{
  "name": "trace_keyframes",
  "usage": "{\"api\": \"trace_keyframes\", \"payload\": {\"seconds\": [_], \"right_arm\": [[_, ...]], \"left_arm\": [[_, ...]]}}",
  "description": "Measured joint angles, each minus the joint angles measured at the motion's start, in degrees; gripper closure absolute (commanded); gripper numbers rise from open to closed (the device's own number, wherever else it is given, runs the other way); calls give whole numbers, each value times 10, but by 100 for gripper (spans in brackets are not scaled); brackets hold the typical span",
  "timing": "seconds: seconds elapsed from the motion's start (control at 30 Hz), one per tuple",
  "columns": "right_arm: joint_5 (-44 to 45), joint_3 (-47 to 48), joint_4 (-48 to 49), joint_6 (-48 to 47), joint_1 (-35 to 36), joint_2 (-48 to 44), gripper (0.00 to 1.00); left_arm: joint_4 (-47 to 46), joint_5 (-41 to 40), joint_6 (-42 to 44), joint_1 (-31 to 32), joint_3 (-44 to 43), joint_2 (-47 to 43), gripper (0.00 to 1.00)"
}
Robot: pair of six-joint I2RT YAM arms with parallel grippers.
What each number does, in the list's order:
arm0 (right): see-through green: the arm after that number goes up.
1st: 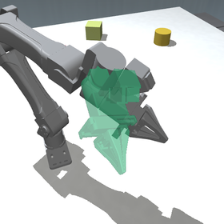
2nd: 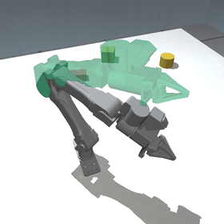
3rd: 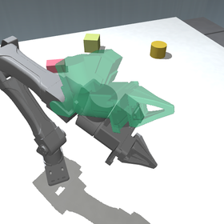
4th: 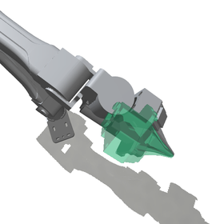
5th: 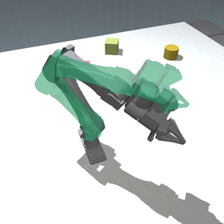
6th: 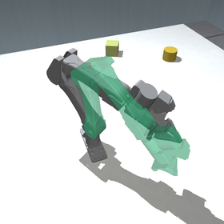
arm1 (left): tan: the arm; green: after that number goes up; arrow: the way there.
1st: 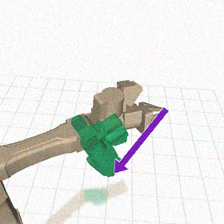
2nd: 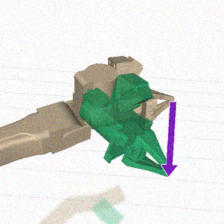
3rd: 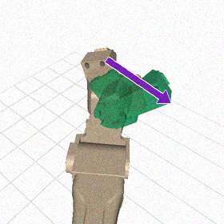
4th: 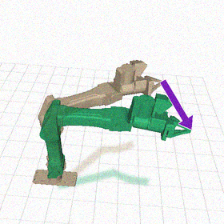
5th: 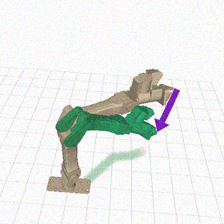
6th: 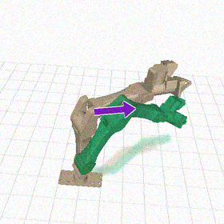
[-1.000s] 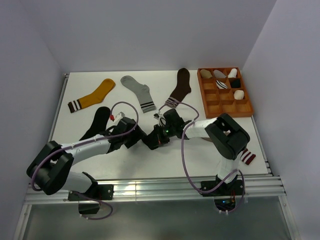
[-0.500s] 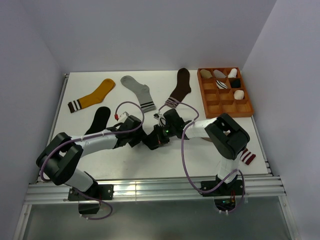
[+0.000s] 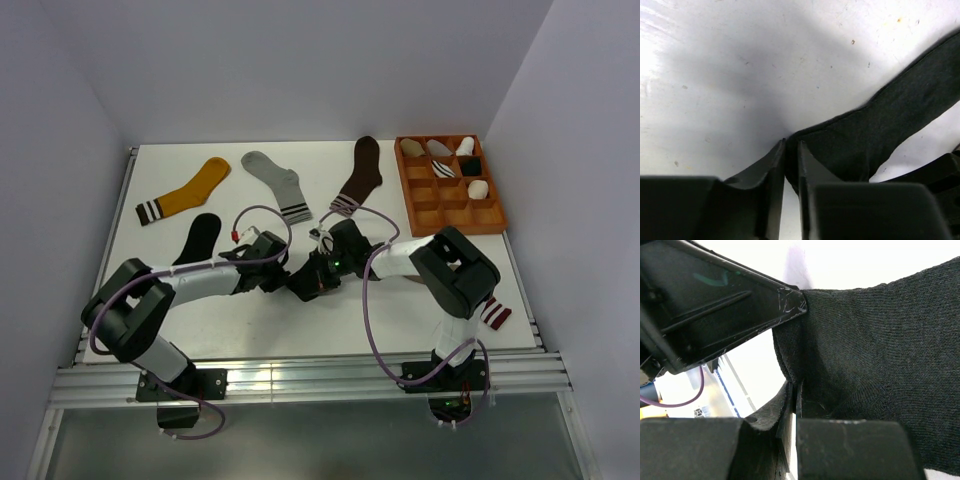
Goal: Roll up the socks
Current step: Roll the sock at the center of the board.
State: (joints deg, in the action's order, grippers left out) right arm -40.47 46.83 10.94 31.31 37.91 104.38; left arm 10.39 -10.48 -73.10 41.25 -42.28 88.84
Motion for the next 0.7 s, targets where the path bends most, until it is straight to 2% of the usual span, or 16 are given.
{"api": "trace_keyframes", "payload": {"seconds": [0.03,0.07,0.1,0.23,0.37,0.47,0.7], "right_arm": [[-1,-1,1,0,0,0,100],[-2,-2,2,0,-1,0,100],[-2,-3,3,0,-1,0,100],[0,-3,2,-5,-1,-1,92],[22,-9,-11,-20,-1,-19,71],[58,-18,-34,-38,3,-57,58],[195,-25,-63,-87,49,-155,48]], "left_arm": [[2,0,-1,0,-3,4,85],[5,1,0,1,-8,8,96],[8,1,-1,1,-13,12,100],[33,1,5,2,-40,27,100],[71,4,15,2,-70,45,100],[98,7,21,2,-94,58,100],[162,20,37,2,-148,92,100]]}}
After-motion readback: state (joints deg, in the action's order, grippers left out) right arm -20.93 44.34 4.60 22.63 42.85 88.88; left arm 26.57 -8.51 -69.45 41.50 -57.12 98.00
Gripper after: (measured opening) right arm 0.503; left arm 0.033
